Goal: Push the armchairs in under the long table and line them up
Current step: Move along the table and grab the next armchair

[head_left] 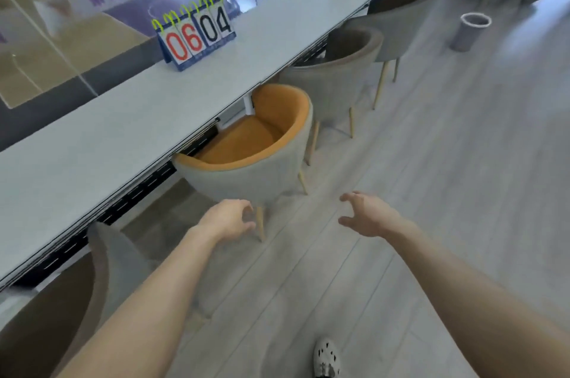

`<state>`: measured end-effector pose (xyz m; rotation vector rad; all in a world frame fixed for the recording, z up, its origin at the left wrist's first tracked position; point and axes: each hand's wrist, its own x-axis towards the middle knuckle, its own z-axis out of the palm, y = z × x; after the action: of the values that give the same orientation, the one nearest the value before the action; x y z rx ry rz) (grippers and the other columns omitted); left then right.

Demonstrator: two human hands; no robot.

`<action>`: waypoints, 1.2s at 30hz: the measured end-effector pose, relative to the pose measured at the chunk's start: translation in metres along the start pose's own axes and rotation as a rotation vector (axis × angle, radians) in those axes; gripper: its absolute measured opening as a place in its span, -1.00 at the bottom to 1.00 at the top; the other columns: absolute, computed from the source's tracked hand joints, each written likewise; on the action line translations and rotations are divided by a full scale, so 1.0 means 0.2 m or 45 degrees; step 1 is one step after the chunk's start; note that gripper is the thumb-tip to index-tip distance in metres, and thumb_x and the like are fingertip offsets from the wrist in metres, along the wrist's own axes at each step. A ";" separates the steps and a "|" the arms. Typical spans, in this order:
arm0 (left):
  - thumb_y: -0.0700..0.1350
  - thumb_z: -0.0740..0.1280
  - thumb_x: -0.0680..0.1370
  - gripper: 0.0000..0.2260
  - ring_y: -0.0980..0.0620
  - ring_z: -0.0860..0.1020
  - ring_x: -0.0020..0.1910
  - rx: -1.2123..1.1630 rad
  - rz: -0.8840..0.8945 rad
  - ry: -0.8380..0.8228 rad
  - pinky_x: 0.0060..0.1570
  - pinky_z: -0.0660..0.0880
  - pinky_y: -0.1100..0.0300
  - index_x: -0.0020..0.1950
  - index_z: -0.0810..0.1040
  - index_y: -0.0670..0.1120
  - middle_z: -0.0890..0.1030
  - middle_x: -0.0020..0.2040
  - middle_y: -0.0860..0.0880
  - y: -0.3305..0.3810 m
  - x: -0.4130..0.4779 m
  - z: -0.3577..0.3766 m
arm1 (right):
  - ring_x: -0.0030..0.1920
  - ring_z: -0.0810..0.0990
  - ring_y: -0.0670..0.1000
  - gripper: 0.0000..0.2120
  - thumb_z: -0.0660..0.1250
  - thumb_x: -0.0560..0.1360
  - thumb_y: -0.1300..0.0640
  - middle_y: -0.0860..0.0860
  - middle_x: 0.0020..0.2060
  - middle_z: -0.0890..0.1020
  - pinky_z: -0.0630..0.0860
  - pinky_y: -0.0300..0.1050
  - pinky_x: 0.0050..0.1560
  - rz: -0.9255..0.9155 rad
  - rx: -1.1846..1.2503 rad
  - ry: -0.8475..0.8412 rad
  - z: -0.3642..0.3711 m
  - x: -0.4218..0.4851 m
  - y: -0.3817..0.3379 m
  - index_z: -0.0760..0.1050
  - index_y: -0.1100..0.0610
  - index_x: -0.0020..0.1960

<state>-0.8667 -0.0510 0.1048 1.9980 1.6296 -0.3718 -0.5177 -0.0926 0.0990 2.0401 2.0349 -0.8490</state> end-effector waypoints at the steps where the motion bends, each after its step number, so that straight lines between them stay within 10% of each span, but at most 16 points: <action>1: 0.20 0.47 0.57 -0.58 -0.03 0.61 0.28 0.008 0.040 0.007 0.28 0.57 -0.06 0.37 0.58 0.07 0.66 0.31 0.04 0.10 0.11 -0.06 | 0.40 0.54 0.19 -0.38 0.40 0.64 -0.14 0.11 0.49 0.51 0.49 0.05 0.34 0.021 0.014 0.011 -0.09 0.04 0.10 0.36 0.08 0.60; 26: 0.18 0.45 0.59 -0.59 -0.03 0.61 0.26 0.216 0.507 -0.021 0.29 0.55 -0.04 0.38 0.59 0.05 0.66 0.28 0.02 2.24 2.95 -1.39 | 0.45 0.50 0.16 -0.41 0.38 0.64 -0.14 0.04 0.53 0.47 0.47 0.07 0.37 0.386 0.201 0.178 -1.84 1.78 2.04 0.36 0.02 0.59; 36: 0.19 0.44 0.59 -0.58 -0.09 0.61 0.25 0.129 0.268 0.017 0.26 0.56 -0.06 0.39 0.57 0.05 0.65 0.29 -0.01 2.95 4.18 -1.70 | 0.47 0.49 0.17 -0.41 0.37 0.64 -0.14 0.09 0.51 0.48 0.47 0.07 0.40 0.153 0.076 0.060 -2.63 3.00 3.03 0.37 0.07 0.59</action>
<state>-0.1414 0.7459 0.0793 2.2271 1.4150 -0.3691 0.1695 0.6353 0.0767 2.2092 1.9088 -0.8565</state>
